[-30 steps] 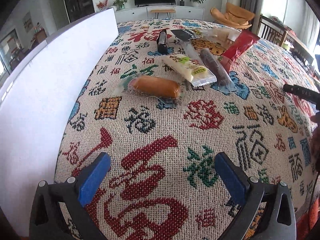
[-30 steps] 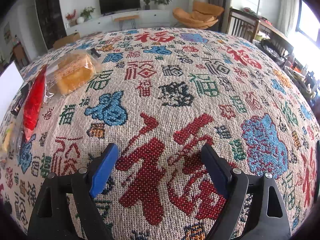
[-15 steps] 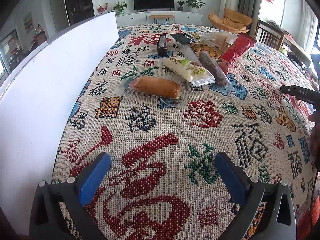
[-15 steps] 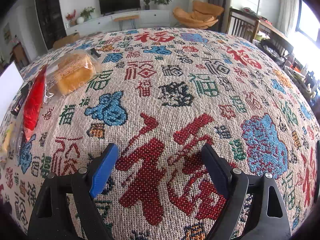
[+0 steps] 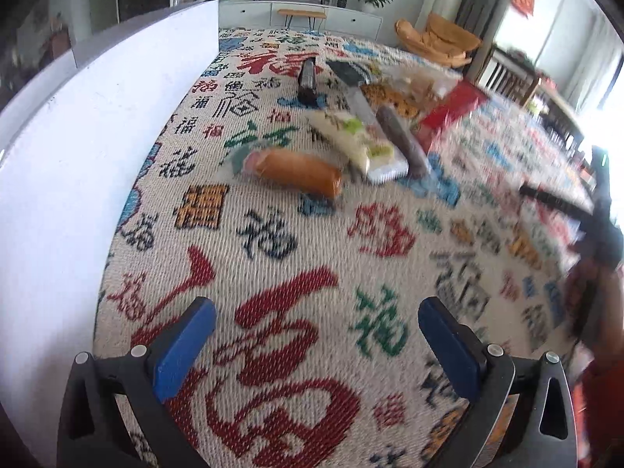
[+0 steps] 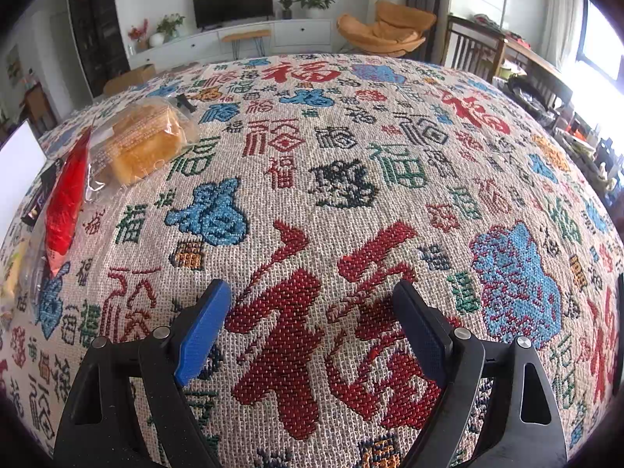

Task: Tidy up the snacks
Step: 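Grasp the orange bread roll in clear wrap with the left tool, then close left tool on the bread roll while right tool grasps the red packet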

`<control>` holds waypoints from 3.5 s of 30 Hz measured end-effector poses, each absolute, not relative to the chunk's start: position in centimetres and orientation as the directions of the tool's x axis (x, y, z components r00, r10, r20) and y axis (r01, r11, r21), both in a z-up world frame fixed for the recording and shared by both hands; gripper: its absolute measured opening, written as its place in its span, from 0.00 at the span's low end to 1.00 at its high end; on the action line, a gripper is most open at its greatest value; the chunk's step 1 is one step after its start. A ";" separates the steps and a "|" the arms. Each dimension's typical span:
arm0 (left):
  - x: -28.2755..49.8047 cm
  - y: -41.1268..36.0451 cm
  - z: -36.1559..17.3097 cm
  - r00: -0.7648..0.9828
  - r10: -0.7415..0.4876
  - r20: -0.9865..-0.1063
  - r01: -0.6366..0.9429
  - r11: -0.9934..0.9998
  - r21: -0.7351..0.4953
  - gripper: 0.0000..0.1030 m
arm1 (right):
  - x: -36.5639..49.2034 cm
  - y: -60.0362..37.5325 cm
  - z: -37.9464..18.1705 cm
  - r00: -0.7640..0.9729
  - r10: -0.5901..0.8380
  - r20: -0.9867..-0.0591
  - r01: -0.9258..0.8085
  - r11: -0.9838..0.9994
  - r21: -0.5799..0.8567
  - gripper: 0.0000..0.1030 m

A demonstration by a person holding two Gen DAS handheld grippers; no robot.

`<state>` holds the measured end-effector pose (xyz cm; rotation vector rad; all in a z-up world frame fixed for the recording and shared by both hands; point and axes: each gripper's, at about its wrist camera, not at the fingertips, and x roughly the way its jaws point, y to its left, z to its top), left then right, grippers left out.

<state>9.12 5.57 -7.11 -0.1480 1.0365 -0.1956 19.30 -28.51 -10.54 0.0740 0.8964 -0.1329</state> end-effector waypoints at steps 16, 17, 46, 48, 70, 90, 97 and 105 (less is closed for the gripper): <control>22.2 7.7 -7.2 0.515 -0.327 -0.793 -0.035 0.916 -0.400 0.61 | 19.3 -28.5 -10.5 0.617 -0.083 -0.782 0.146 0.989 0.009 0.85; 22.5 7.7 -7.2 0.511 -0.319 -0.798 -0.040 0.919 -0.393 0.61 | 19.3 -28.5 -10.5 0.617 -0.083 -0.783 0.146 0.989 0.009 0.85; 19.9 4.9 -7.7 0.558 -0.096 -0.824 0.105 0.993 -0.044 0.58 | 19.3 -28.5 -10.5 0.618 -0.082 -0.782 0.145 0.989 0.010 0.85; 19.7 5.0 -8.2 0.576 -0.024 -0.817 0.061 0.998 0.014 0.88 | 19.3 -28.6 -10.5 0.618 -0.082 -0.782 0.145 0.989 0.010 0.85; 20.1 6.1 -8.8 0.573 -0.006 -0.820 0.001 1.000 -0.006 0.99 | 19.3 -28.5 -10.5 0.618 -0.081 -0.782 0.144 0.990 0.011 0.85; 17.9 4.8 -7.4 0.617 -0.074 -0.783 0.089 0.996 -0.023 0.41 | 18.1 -26.8 -6.8 0.656 0.248 -0.713 0.002 0.944 0.330 0.85; 15.4 7.1 -5.5 0.631 -0.168 -0.757 0.048 0.983 -0.179 0.20 | 24.4 -17.8 -7.6 0.548 0.452 -0.704 -0.102 0.871 0.480 0.82; 12.3 8.2 -4.5 0.656 -0.266 -0.706 0.074 0.954 -0.291 0.19 | 23.6 -18.8 -8.0 0.557 0.520 -0.647 -0.063 0.804 0.592 0.15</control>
